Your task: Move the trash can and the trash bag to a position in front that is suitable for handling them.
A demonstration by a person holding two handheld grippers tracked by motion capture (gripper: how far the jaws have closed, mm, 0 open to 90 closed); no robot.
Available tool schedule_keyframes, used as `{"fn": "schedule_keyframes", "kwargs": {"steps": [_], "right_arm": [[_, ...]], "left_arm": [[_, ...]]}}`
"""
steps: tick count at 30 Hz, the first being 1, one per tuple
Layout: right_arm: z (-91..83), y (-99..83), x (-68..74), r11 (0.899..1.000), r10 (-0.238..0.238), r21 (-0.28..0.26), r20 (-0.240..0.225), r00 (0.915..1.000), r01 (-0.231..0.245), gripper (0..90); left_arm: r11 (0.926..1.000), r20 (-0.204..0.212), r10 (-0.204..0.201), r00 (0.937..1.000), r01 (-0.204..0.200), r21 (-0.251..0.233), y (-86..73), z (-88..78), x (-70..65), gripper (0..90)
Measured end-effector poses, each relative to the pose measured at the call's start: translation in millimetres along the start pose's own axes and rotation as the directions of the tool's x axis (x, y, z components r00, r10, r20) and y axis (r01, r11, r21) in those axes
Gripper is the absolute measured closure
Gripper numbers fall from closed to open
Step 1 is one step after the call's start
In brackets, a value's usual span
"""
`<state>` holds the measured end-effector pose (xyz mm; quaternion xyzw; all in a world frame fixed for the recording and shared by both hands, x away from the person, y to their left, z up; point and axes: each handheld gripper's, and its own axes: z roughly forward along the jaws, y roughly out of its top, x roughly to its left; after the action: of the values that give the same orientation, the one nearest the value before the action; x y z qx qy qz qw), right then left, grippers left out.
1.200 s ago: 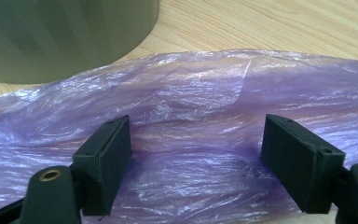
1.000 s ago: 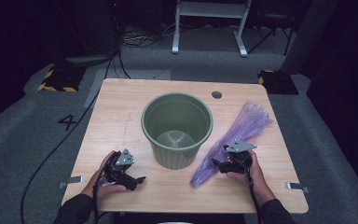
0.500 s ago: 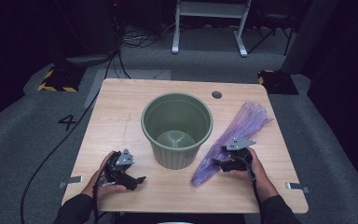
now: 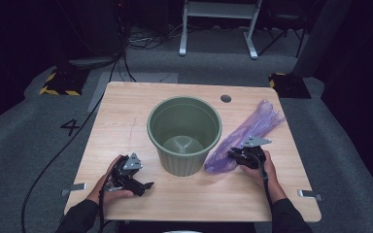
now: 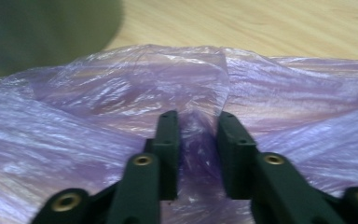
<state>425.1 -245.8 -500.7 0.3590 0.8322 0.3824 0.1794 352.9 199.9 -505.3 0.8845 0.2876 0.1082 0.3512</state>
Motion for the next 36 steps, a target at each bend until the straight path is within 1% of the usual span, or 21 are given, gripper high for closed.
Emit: {"fn": "schedule_keyframes", "kwargs": {"steps": [1,2,3,4,7,9,12,15,17,18,20,23,25,27,28,31,32,33,34,35,36], "right_arm": [[-0.3,-0.5,-1.7,1.0,0.002,-0.001,0.015,0.9999,-0.002,78.6],[-0.5,-1.1,-4.0,1.0,0.011,-0.005,0.019,0.9998,-0.011,80.7],[-0.5,-1.1,-4.0,1.0,0.011,-0.005,0.019,0.9998,-0.011,80.7],[-0.8,-1.4,-7.8,1.0,0.025,-0.007,0.037,0.999,-0.025,83.6],[-0.5,-1.2,-12.5,0.999,0.036,-0.01,0.065,0.9972,-0.036,85.7],[-0.2,-0.9,-15.3,0.998,0.053,-0.019,0.077,0.9956,-0.052,85.9],[-0.7,-0.3,-19.2,0.996,0.084,-0.038,0.081,0.9931,-0.081,86.1],[-1.0,-0.1,-19.6,0.996,0.085,-0.04,0.096,0.9918,-0.081,86.3],[-1.1,-0.3,-19.8,0.996,0.084,-0.039,0.095,0.9919,-0.081,86.2],[-1.9,-0.5,-20.5,0.995,0.091,-0.044,0.093,0.9916,-0.087,86.3],[-2.8,-0.5,-21.3,0.995,0.088,-0.049,0.095,0.9917,-0.083,86.3],[-4.7,0.2,-21.5,0.995,0.084,-0.054,0.113,0.99,-0.079,86.9],[-7.7,1.3,-21.9,0.994,0.091,-0.076,0.103,0.9905,-0.083,87.1],[-11.0,3.6,-22.2,0.993,0.085,-0.091,0.111,0.9902,-0.075,87.3],[-12.9,4.6,-22.8,0.992,0.083,-0.1,0.116,0.9897,-0.072,87.4],[-19.3,6.0,-26.3,0.988,0.1,-0.134,0.118,0.988,-0.084,87.6],[-19.3,6.0,-26.3,0.988,0.1,-0.134,0.118,0.988,-0.084,87.6],[-24.6,6.3,-30.5,0.983,0.116,-0.155,0.129,0.9849,-0.096,87.8],[-24.6,6.3,-30.5,0.983,0.116,-0.155,0.129,0.9849,-0.096,87.8],[-27.8,6.3,-33.1,0.978,0.136,-0.174,0.12,0.9834,-0.114,87.9],[-33.0,6.7,-36.7,0.97,0.157,-0.202,0.115,0.9809,-0.132,88.1]], "left_arm": [[1.0,0.003,0.004,1.0,-0.004,0.0,0.8,0.9,0.6,0.0],[1.0,0.007,0.007,1.0,-0.007,-0.003,1.8,2.0,0.9,0.0],[1.0,0.007,0.007,1.0,-0.007,-0.003,1.8,2.0,0.9,0.0],[0.9999,0.014,0.015,0.9998,-0.015,0.0,4.4,4.2,1.8,0.0],[0.9999,0.015,0.013,0.9998,-0.013,-0.003,9.1,8.7,1.7,0.0],[0.9999,0.016,0.017,0.9997,-0.017,0.0,13.2,12.2,0.2,0.0],[0.9999,0.01,0.013,0.9999,-0.013,0.001,21.1,19.3,-1.8,0.0],[0.9999,0.008,0.017,0.9998,-0.017,0.0,30.4,27.9,-2.4,0.0],[0.9998,0.008,0.019,0.9998,-0.019,-0.001,33.6,30.9,-2.7,0.0],[0.9998,0.007,0.02,0.9998,-0.02,0.003,39.7,36.2,-2.9,0.0],[0.9998,0.001,0.02,0.9998,-0.02,0.0,45.4,41.2,-3.3,0.1],[1.0,-0.009,0.006,0.9999,-0.006,-0.005,51.3,47.0,-4.2,1.1],[1.0,-0.014,-0.001,0.9999,0.001,-0.004,54.1,49.5,-3.6,1.1],[0.9999,-0.013,-0.013,0.9998,0.013,-0.002,56.9,52.4,-2.9,0.7],[1.0,-0.021,-0.009,0.9997,0.009,-0.003,58.3,53.5,-2.3,0.5],[0.9999,-0.02,-0.01,0.9997,0.01,-0.002,63.0,57.9,-1.4,0.4],[0.9999,-0.02,-0.01,0.9997,0.01,-0.002,63.0,57.9,-1.4,0.4],[0.9999,-0.015,-0.012,0.9998,0.012,-0.001,65.6,60.3,-0.7,0.4],[0.9999,-0.015,-0.012,0.9998,0.012,-0.001,65.6,60.3,-0.7,0.4],[0.9999,-0.022,-0.01,0.9997,0.01,-0.003,67.6,62.1,0.0,0.4],[0.9999,-0.019,-0.011,0.9998,0.011,-0.003,68.8,63.2,0.4,0.4]]}}
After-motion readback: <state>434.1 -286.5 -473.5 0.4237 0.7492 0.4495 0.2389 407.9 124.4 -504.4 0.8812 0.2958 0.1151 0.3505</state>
